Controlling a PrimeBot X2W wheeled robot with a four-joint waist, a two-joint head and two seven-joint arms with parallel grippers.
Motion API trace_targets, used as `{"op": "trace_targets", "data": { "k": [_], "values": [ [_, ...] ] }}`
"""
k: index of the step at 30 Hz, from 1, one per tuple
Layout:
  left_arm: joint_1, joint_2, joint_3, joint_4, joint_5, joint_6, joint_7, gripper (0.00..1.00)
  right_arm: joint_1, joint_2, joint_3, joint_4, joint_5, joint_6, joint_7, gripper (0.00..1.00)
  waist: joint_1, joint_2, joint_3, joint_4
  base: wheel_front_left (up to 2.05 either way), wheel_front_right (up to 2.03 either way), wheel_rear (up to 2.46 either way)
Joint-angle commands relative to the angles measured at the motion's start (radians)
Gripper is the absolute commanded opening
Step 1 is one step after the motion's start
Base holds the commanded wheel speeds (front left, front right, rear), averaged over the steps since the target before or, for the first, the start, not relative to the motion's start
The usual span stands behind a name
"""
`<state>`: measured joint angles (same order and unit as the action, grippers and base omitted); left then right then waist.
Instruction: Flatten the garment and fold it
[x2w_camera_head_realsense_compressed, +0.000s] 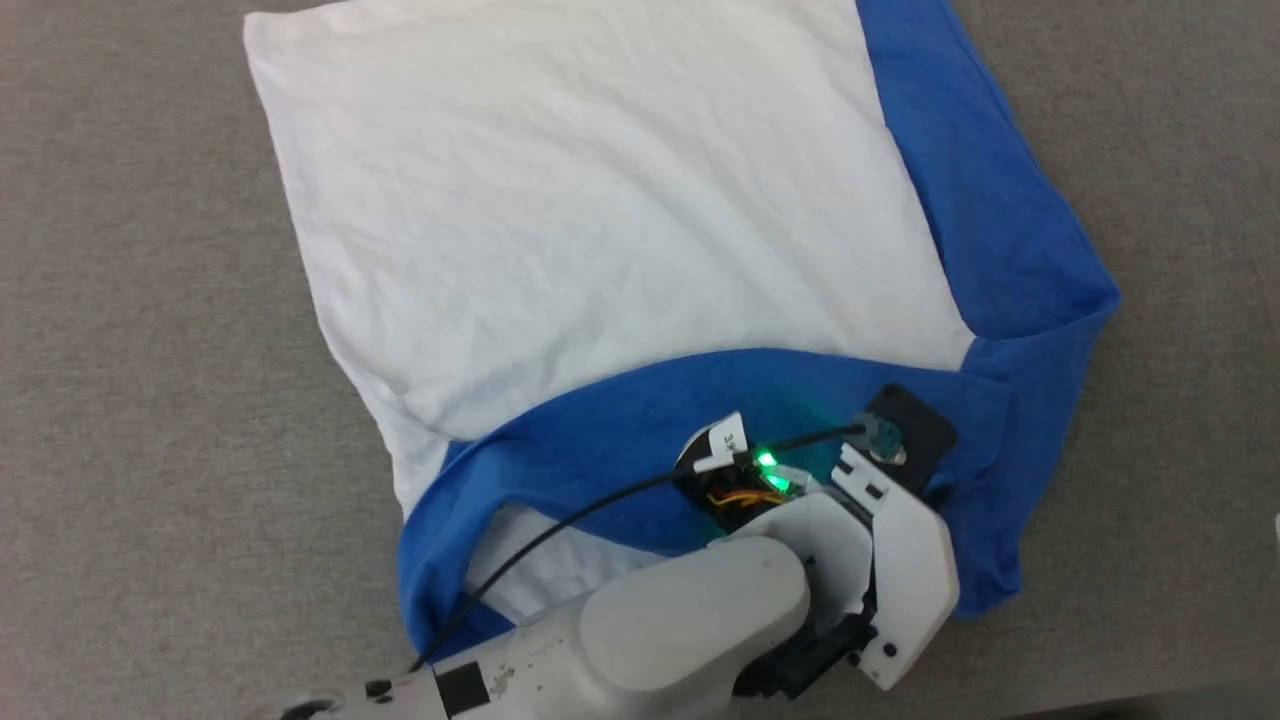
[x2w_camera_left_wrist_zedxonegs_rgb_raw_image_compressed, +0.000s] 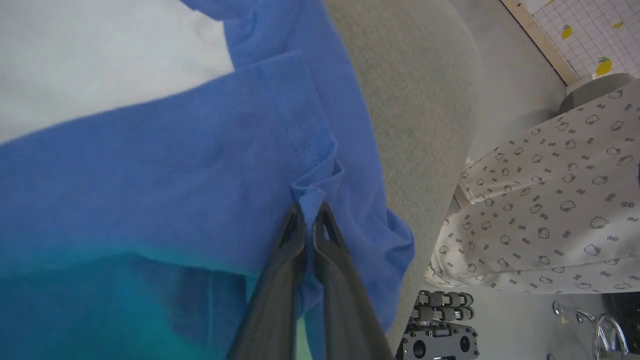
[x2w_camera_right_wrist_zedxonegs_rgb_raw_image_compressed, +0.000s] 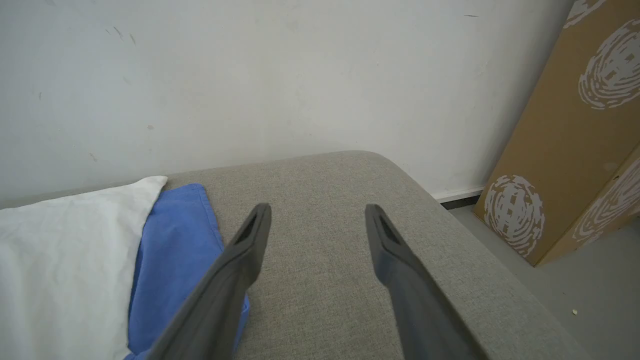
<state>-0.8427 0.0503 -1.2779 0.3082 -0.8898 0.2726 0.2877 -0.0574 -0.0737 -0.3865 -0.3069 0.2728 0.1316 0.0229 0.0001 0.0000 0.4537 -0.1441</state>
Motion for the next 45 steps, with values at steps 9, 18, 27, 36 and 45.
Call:
{"op": "trace_targets", "data": {
  "k": [9,18,27,36,45],
  "values": [
    [0.046,0.000,-0.002,0.029,0.037,-0.004,0.021,1.00,-0.016,0.002,0.009,0.021,0.003,-0.001,-0.009,1.00,-0.0001,0.0000,0.007,-0.015,0.00,0.00,0.00],
    [0.000,0.000,-0.002,-0.055,-0.097,-0.003,-0.073,1.00,0.004,-0.006,-0.011,0.001,-0.008,-0.001,0.013,1.00,-0.0001,0.0000,-0.045,0.042,0.00,0.00,0.00],
    [-0.170,0.000,0.087,-0.109,-0.230,0.059,-0.312,1.00,0.041,-0.007,-0.029,-0.049,-0.015,-0.001,0.049,1.00,-0.0001,0.0000,-0.109,0.142,0.00,0.00,0.00],
    [-0.105,0.151,0.293,-0.187,-0.195,0.177,-0.521,1.00,0.071,0.004,-0.019,-0.083,-0.018,-0.001,0.068,1.00,-0.0001,0.0000,-0.131,0.210,0.00,0.00,0.00],
    [0.247,0.420,0.629,-0.533,0.049,0.336,-0.549,1.00,0.091,0.011,0.003,-0.091,-0.019,-0.001,0.071,1.00,-0.0001,0.0000,-0.126,0.249,0.00,0.00,0.00]
  ]
}}
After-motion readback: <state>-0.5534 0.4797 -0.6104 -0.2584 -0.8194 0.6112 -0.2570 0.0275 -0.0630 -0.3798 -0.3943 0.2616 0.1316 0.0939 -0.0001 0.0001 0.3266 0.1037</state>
